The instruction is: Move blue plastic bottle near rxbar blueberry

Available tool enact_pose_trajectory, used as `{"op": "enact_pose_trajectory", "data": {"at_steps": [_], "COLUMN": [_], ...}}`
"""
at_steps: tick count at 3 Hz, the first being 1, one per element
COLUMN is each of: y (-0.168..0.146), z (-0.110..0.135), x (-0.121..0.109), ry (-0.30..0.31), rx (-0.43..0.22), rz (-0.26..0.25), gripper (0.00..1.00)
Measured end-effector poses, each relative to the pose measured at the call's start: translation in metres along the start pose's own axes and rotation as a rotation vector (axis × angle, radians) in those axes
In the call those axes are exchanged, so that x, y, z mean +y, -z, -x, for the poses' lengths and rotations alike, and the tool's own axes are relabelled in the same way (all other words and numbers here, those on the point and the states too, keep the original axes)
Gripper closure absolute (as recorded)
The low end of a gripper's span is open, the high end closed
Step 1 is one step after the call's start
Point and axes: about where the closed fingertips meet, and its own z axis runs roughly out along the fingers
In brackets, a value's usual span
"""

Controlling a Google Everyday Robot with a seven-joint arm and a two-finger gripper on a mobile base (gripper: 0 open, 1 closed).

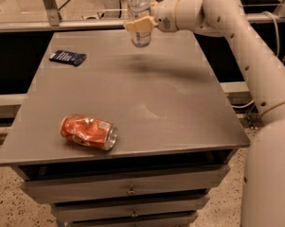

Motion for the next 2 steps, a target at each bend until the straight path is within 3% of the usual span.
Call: {"op": "enact_pose_trajectory", "data": {"at_steps": [1, 2], "y": [-0.052, -0.086], "z": [0.016, 0.013], "x": [0.018, 0.041], "ry": [0.013, -0.007], "rx": [-0.036, -0.033], "rz": [0.055, 0.107], "gripper": [1.00, 1.00]}}
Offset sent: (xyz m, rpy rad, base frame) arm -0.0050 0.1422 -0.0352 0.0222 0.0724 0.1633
